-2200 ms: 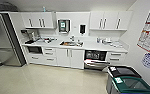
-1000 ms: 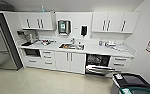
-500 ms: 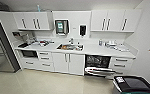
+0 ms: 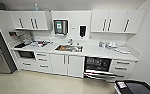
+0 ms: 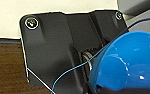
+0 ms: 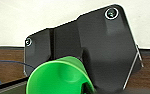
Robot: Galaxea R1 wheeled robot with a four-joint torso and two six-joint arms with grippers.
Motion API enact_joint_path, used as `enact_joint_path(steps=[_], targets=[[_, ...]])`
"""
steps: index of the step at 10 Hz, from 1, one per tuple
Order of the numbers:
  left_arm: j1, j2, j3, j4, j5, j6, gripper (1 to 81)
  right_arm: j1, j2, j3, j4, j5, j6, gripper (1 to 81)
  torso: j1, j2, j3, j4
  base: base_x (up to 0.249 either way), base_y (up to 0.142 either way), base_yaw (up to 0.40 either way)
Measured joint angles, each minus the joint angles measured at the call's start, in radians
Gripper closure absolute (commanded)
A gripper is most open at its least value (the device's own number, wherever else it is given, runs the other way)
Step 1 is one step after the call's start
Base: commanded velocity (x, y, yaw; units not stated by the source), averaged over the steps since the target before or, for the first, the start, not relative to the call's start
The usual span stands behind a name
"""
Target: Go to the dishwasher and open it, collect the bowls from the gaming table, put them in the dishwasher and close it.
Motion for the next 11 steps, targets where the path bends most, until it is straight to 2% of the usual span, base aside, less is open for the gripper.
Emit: enact_joint_path(steps=[2, 11], targets=[[-0.011, 0.007, -0.002, -0.001, 0.010, 0.000, 81.1, 0.010, 0.021, 0.015, -0.001, 0.016, -0.001, 81.1, 0.000, 0.000, 0.000, 0.000, 0.164, -0.074, 0.000], [0.000, -0.002, 0.000, -0.001, -0.004, 0.000, 81.1, 0.007, -0.002, 0.009, 0.000, 0.007, 0.000, 81.1, 0.000, 0.000, 0.000, 0.000, 0.164, -0.073, 0.000]])
